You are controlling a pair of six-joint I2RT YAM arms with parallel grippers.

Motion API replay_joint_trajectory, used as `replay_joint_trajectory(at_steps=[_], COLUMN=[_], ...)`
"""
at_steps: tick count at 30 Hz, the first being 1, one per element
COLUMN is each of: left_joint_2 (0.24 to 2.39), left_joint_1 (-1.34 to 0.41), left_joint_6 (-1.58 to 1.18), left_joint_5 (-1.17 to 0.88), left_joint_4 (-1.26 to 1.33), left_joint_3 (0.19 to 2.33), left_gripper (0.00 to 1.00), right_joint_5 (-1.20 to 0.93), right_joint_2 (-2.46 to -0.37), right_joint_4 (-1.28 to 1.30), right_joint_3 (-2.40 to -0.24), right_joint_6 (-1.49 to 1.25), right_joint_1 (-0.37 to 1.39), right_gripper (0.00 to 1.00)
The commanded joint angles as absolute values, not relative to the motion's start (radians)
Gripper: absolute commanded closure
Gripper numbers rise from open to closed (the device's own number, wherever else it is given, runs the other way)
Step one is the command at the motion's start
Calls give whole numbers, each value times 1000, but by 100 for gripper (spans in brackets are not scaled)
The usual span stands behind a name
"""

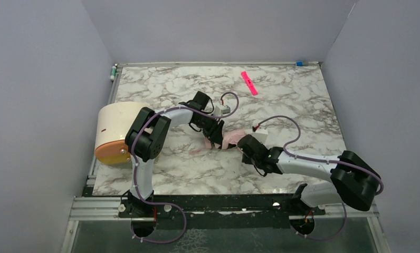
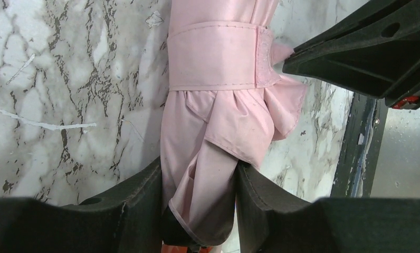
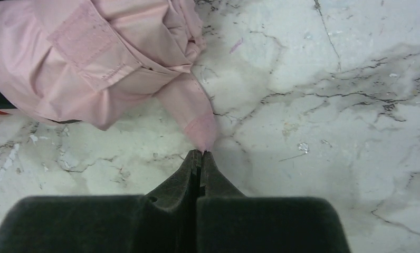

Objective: Put away the umbrella

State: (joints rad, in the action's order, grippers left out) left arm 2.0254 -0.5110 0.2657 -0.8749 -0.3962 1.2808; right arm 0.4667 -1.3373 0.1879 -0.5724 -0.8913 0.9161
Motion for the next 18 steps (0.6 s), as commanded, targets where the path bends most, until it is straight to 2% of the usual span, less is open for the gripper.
replay_joint_trajectory(at_steps=[1, 18], left_joint_2=[2066, 2026], left_joint_1=[-465, -472], left_joint_6=[288, 242], left_joint_5=[-571, -471], left_joint_4=[-417, -360], left_joint_3=[1250, 1198], left_gripper=[100, 100], right_joint_5=[460, 345], right_joint_2=[-1297, -1167], right_joint_4=[404, 392], right_joint_3=[-514, -444], right_joint_6=[-939, -942], right_joint_1=[913, 913], right_gripper=[99, 100])
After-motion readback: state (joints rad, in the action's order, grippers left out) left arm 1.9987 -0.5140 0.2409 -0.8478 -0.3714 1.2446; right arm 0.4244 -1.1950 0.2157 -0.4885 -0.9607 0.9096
